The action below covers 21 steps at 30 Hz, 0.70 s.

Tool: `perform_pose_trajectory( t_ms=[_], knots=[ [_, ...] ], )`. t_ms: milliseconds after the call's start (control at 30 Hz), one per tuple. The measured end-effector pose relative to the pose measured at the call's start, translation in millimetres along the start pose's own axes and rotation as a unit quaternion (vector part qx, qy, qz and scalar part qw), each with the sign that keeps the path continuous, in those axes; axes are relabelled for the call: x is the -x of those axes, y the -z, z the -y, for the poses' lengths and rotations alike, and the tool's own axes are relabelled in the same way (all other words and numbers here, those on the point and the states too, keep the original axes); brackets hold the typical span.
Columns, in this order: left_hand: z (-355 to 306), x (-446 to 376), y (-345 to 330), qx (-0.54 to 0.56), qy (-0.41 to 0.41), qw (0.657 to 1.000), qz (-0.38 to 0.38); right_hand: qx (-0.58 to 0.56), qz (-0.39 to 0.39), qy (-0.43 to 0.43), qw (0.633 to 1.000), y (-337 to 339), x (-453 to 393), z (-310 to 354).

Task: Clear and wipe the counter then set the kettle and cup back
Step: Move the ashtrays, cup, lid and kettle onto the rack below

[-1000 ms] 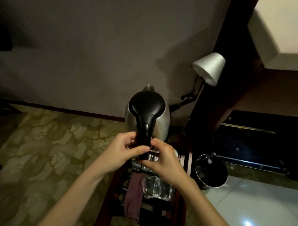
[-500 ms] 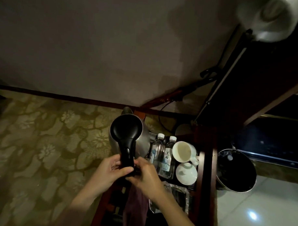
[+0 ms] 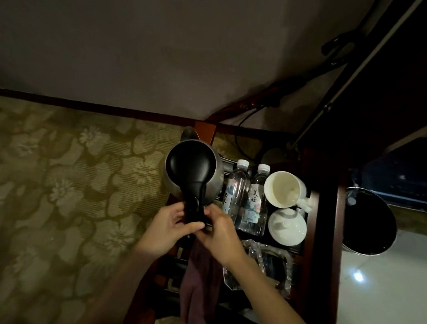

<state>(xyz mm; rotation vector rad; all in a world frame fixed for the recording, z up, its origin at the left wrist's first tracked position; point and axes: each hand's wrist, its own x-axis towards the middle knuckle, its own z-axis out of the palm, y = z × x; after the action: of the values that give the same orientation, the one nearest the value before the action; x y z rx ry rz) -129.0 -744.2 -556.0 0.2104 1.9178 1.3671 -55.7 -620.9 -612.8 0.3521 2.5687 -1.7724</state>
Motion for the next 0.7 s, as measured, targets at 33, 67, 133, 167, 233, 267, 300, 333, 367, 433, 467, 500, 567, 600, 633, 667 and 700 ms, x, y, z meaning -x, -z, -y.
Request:
perform_pose_trajectory(
  t_ms=[33,67,133,167,233,267,300,333,367,433,467,500,567,600,633,667,700],
  knots=[
    [-1,0,0,-0.003,0.000,1.000,-0.001,-0.001,-0.005,0.000,1.000,0,1,2],
    [-1,0,-2,-0.007,0.003,1.000,-0.002,0.000,-0.005,-0.004,1.000,1,1,3],
    [-3,1,-5,-0.018,0.011,1.000,-0.005,0.009,0.012,-0.013,1.000,4,3,6],
    [-5,1,-7,-0.028,0.014,0.999,-0.007,0.016,0.021,-0.020,0.999,7,3,8],
    [-9,0,-12,-0.055,0.014,0.998,-0.005,0.033,0.032,-0.034,0.998,14,3,11],
    [-10,0,-14,-0.066,0.015,0.998,-0.005,0.042,0.034,-0.039,0.998,17,3,13],
    [-11,0,-15,-0.072,0.018,0.997,-0.009,0.051,0.037,-0.044,0.997,20,3,14],
    [-11,0,-17,-0.078,0.023,0.997,-0.013,0.060,0.042,-0.051,0.996,24,4,16],
    [-12,0,-18,-0.081,0.028,0.996,-0.016,0.069,0.048,-0.055,0.995,27,5,18],
    [-12,2,-22,-0.094,0.031,0.995,-0.027,0.085,0.057,-0.064,0.993,34,7,22],
    [-14,2,-23,-0.110,0.028,0.993,-0.033,0.090,0.061,-0.071,0.991,38,8,24],
    [-16,3,-25,-0.128,0.028,0.991,-0.042,0.095,0.064,-0.077,0.990,43,9,26],
    [-22,5,-29,-0.157,0.036,0.985,-0.058,0.109,0.072,-0.085,0.988,52,13,32],
    [-26,8,-30,-0.167,0.046,0.983,-0.063,0.119,0.077,-0.086,0.986,57,15,36],
    [-29,10,-32,-0.171,0.060,0.981,-0.068,0.133,0.081,-0.085,0.984,62,17,40],
    [-34,12,-33,-0.174,0.077,0.979,-0.072,0.150,0.086,-0.086,0.981,69,20,45],
    [-38,16,-34,-0.184,0.091,0.975,-0.079,0.168,0.094,-0.086,0.978,75,22,50]
  ],
)
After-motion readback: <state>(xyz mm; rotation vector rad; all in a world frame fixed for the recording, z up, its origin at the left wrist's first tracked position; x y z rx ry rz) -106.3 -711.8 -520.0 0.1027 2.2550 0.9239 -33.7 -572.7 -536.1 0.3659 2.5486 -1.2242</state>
